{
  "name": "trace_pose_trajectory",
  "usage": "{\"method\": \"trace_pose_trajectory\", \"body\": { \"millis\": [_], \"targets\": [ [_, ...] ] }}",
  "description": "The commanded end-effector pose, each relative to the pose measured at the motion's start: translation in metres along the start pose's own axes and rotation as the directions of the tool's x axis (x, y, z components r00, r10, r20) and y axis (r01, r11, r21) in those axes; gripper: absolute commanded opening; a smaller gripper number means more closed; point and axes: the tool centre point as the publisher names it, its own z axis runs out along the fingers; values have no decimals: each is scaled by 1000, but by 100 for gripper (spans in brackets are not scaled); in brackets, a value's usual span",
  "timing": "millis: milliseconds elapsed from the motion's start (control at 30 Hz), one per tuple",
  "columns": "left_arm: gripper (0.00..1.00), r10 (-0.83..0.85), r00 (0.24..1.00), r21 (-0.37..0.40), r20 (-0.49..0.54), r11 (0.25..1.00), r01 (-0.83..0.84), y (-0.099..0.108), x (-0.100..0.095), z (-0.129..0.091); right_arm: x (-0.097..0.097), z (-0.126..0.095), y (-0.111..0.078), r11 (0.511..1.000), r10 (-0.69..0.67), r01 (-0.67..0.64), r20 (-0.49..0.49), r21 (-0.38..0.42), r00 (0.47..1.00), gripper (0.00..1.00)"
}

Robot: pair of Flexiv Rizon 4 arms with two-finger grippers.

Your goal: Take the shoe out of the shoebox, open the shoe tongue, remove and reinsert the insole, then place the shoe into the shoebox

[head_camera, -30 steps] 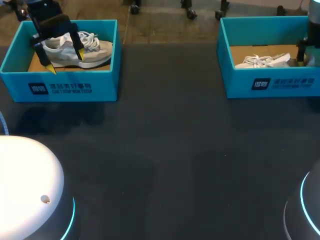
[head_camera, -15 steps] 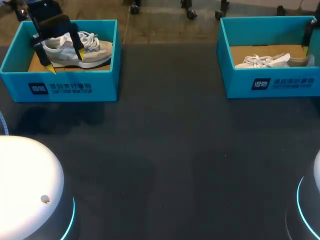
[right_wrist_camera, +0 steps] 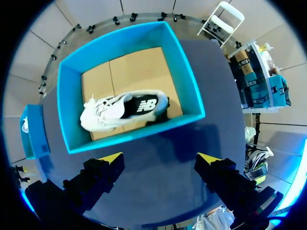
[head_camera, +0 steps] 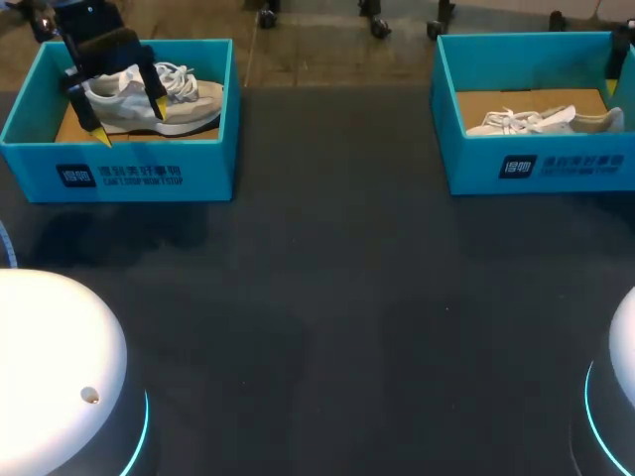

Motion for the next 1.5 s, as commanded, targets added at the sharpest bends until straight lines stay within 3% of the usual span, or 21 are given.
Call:
{"method": "trace_pose_trajectory", "body": {
  "millis": [33, 300, 367, 667, 900, 1300, 1500],
  "targets": [
    [100, 1, 1000, -1, -3, 1000, -1, 1, 0, 0, 5, -7, -24, 999, 1, -1, -3, -47, 1000, 100],
    [100, 1, 1000, -1, -3, 1000, -1, 1, 0, 0, 6, -7, -26, 999, 1, -1, -5, -47, 1000, 100],
    [100, 45, 999, -24, 13, 999, -45, 13, 0, -11, 6, -7, -26, 999, 1, -1, -5, -47, 1000, 100],
    [100, 333, 942, -128, -48, 933, -336, 94, -7, -42, 6, -7, -26, 999, 1, -1, -5, -47, 1000, 100],
    [100, 358, 921, -264, -153, 883, -387, 171, -22, -48, 6, -7, -26, 999, 1, -1, -5, -47, 1000, 100],
    [100, 403, 905, -281, -137, 860, -426, 173, -22, -47, 6, -7, -26, 999, 1, -1, -5, -47, 1000, 100],
    [100, 523, 842, -277, -130, 797, -537, 215, -42, -53, 6, -7, -26, 999, 1, -1, -5, -47, 1000, 100]
  ]
}}
